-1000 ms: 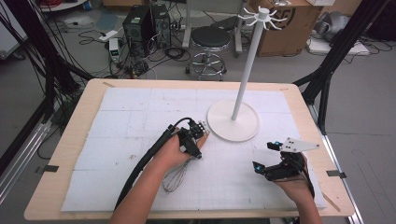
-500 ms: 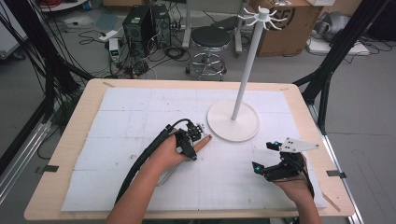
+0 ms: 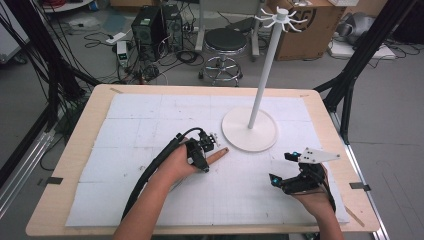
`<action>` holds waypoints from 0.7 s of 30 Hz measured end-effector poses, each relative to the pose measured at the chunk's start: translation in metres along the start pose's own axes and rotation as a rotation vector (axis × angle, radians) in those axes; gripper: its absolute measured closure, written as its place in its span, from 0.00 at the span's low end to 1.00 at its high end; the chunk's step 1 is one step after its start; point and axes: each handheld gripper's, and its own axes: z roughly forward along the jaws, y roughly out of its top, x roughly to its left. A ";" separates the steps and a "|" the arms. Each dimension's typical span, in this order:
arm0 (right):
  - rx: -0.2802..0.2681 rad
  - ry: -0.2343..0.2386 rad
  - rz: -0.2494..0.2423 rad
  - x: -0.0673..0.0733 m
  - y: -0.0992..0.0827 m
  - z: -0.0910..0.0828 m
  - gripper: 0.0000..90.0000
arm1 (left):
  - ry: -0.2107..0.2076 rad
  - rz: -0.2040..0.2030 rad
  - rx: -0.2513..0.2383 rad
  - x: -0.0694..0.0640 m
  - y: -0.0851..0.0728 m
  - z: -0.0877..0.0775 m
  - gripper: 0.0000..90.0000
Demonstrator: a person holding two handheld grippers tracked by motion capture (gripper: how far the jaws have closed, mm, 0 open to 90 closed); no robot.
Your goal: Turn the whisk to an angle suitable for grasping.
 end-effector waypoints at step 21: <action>0.005 -0.005 0.006 0.000 -0.002 0.000 0.01 | 0.055 0.044 -0.023 -0.010 0.001 -0.002 0.79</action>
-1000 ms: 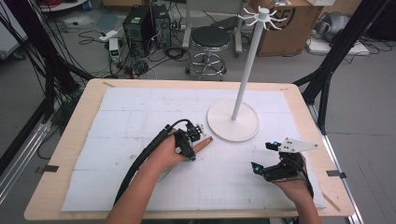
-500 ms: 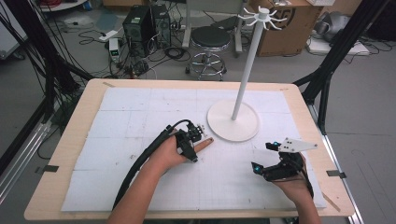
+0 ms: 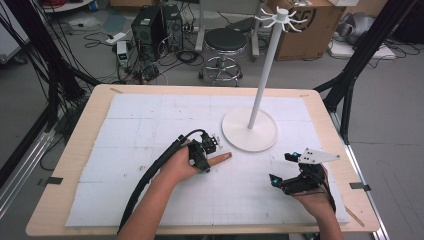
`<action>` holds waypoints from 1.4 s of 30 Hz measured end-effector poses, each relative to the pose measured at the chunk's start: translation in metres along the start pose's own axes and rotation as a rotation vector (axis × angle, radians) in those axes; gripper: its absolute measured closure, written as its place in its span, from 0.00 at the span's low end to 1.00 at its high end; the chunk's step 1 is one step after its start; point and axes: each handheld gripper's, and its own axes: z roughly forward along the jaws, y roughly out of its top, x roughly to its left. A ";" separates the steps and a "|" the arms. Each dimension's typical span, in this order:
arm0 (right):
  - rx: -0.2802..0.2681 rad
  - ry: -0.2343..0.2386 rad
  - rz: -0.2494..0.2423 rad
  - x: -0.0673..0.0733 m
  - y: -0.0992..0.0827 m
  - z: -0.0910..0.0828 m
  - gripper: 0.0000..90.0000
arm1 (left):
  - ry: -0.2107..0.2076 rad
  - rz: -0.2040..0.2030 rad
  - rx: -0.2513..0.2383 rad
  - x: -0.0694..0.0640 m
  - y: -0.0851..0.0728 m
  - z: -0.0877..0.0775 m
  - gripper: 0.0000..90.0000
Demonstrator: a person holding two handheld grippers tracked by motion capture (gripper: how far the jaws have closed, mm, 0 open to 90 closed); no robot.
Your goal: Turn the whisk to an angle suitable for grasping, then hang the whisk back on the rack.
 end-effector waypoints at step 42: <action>0.012 -0.005 -0.002 0.001 0.002 0.005 0.01 | -0.120 -0.074 -0.476 0.013 -0.035 -0.093 0.79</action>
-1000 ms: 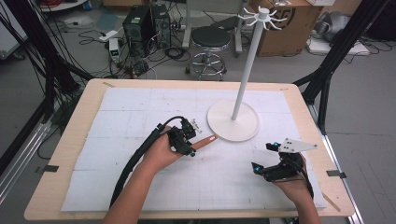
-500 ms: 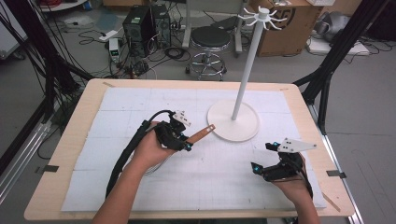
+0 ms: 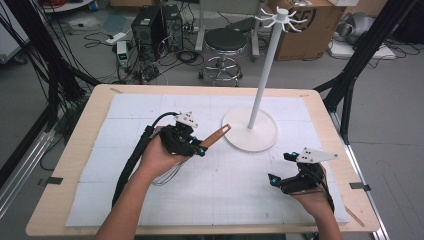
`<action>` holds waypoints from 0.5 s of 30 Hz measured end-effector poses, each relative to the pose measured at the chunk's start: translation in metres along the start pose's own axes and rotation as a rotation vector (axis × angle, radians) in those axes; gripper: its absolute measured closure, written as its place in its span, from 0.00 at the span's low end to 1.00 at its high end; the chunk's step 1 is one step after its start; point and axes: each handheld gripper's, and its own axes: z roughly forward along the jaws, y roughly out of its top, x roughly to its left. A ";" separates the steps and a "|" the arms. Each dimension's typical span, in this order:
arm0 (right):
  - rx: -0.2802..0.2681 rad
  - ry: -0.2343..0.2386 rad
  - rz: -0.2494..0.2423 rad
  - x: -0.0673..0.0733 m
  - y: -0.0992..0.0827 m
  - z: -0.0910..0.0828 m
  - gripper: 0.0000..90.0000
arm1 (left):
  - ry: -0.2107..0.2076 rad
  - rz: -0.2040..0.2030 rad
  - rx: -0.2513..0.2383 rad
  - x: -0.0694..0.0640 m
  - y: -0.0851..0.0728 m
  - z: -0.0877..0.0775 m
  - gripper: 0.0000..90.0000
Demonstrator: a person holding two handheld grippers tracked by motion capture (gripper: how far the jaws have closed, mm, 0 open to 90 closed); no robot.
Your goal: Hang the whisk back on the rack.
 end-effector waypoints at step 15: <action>-0.009 0.016 -0.014 0.003 0.001 -0.001 0.01 | -0.057 -0.005 -0.166 -0.006 0.019 -0.020 0.79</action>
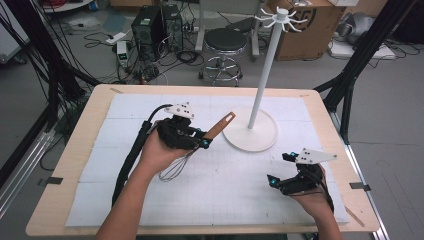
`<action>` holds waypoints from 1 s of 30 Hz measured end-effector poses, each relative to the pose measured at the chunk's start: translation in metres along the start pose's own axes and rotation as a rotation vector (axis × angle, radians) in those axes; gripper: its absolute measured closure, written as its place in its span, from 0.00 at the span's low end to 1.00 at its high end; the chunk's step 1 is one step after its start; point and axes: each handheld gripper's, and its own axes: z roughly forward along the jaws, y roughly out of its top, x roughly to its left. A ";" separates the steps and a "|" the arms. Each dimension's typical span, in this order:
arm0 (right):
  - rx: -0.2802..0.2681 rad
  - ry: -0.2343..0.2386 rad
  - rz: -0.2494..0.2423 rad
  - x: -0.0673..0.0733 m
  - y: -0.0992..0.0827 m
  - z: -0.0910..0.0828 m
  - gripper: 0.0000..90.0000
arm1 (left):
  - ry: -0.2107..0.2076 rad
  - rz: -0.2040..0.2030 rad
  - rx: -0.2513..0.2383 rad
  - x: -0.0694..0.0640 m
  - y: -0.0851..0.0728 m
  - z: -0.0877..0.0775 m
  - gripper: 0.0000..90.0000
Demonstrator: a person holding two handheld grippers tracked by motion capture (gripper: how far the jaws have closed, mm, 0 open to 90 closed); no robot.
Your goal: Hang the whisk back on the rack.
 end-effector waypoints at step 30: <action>-0.022 -0.005 0.008 -0.003 0.001 -0.006 0.01 | -0.104 0.054 -0.122 -0.003 0.067 -0.008 0.79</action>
